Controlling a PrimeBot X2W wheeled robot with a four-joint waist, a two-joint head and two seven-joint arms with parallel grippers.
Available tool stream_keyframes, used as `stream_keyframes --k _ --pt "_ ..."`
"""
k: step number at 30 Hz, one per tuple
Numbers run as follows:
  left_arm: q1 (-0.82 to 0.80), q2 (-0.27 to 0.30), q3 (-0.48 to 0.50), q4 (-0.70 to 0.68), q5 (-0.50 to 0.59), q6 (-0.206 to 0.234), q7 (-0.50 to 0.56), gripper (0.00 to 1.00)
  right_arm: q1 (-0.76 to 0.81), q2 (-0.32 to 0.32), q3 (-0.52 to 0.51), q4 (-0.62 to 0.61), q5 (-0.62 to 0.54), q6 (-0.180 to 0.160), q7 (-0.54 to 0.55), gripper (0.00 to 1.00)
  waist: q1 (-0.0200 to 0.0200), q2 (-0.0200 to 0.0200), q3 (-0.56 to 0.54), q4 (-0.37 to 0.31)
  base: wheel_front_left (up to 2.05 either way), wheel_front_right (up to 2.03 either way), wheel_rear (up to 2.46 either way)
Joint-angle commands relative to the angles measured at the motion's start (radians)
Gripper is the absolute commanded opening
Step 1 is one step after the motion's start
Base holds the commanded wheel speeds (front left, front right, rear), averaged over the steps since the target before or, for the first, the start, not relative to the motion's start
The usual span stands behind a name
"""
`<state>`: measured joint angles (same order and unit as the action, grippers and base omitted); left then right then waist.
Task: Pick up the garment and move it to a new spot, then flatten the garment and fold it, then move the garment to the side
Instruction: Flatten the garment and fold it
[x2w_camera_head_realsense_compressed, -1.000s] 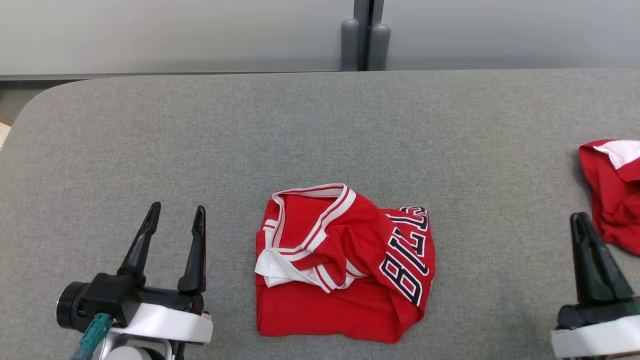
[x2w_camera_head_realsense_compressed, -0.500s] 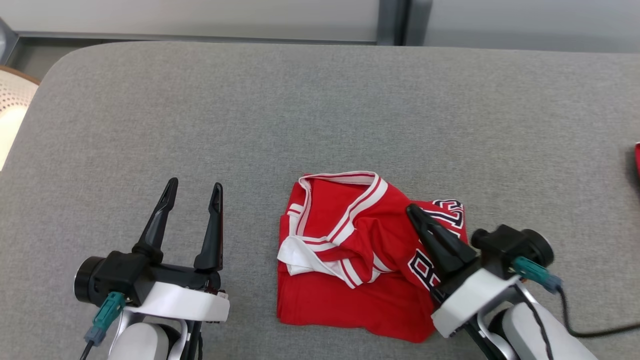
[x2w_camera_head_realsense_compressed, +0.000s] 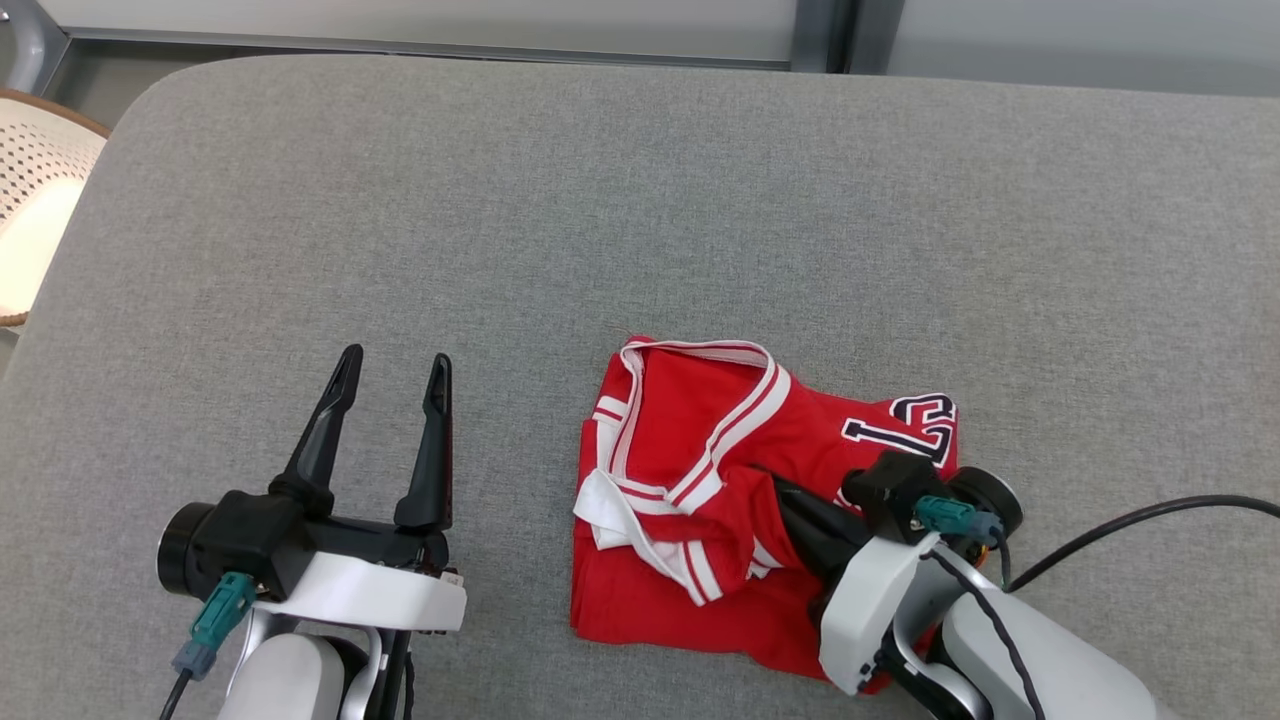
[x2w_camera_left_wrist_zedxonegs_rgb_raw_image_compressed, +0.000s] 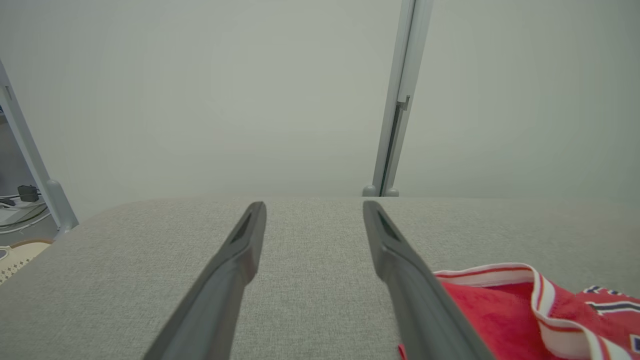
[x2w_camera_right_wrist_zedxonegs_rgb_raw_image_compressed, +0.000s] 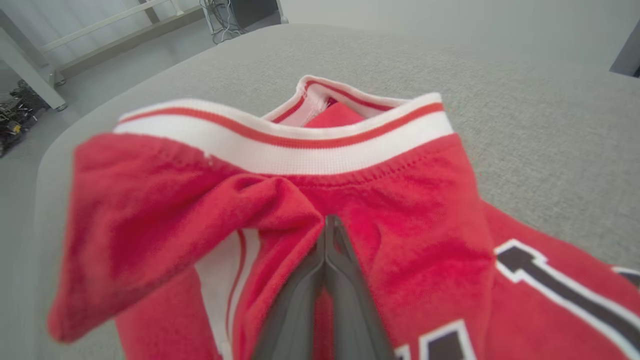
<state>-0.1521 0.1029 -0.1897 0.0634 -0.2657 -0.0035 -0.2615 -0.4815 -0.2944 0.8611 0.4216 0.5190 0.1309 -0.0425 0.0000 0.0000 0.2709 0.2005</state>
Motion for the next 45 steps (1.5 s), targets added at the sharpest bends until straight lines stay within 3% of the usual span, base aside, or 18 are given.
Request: stream_keyframes --k 1,14,19,24,28,31,35,36,40,45 --pt "-0.012 -0.001 0.005 -0.003 0.003 -0.003 -0.004 1.0 -0.007 -0.006 0.012 -0.003 0.012 0.0 0.006 0.0 0.0 0.0 0.0 0.0 0.0 0.0 0.0" --pt "0.005 -0.017 0.024 -0.011 0.014 -0.02 -0.004 1.0 0.02 -0.099 0.242 -0.16 0.173 0.0 0.076 0.0 0.0 0.0 0.008 -0.005 0.0 0.0 0.0" --pt "0.003 -0.026 0.031 -0.012 0.017 -0.025 -0.004 1.0 0.023 -0.134 0.273 -0.24 0.222 0.0 0.101 0.0 0.0 0.0 0.021 -0.005 0.0 0.0 0.0" --pt "0.013 -0.032 0.039 -0.002 0.019 -0.031 -0.004 1.0 0.042 -0.172 0.236 -0.322 0.265 0.0 0.111 0.0 0.0 0.0 0.009 -0.012 0.0 0.0 0.0" --pt "0.033 -0.029 0.053 0.004 0.027 -0.03 -0.004 1.0 0.097 -0.202 0.101 -0.423 0.276 0.0 0.026 0.0 0.0 0.0 -0.031 -0.028 0.0 0.0 0.0" --pt "0.054 -0.023 0.066 -0.001 0.034 -0.023 -0.004 1.0 0.164 -0.215 -0.074 -0.463 0.222 0.0 -0.038 1.0 0.0 0.0 -0.056 -0.048 0.0 0.0 0.0" --pt "0.063 -0.011 0.079 -0.01 0.042 -0.02 -0.004 1.0 0.275 -0.162 -0.354 -0.497 0.113 0.0 -0.109 1.0 0.0 0.0 -0.075 -0.07 0.0 0.0 0.0" --pt "0.063 -0.011 0.079 -0.01 0.042 -0.02 -0.004 1.0 0.275 -0.162 -0.354 -0.497 0.113 0.0 -0.109 1.0 0.0 0.0 -0.075 -0.07 0.0 0.0 0.0" --pt "0.066 -0.002 0.089 -0.018 0.046 -0.02 -0.004 1.0 0.375 -0.063 -0.61 -0.531 -0.035 0.0 -0.136 1.0 0.0 0.0 -0.086 -0.09 0.0 0.0 0.0" --pt "0.076 0.006 0.103 -0.026 0.049 -0.023 -0.004 1.0 0.465 0.042 -0.809 -0.569 -0.168 0.0 -0.123 1.0 0.0 0.0 -0.098 -0.113 0.0 0.0 0.0"
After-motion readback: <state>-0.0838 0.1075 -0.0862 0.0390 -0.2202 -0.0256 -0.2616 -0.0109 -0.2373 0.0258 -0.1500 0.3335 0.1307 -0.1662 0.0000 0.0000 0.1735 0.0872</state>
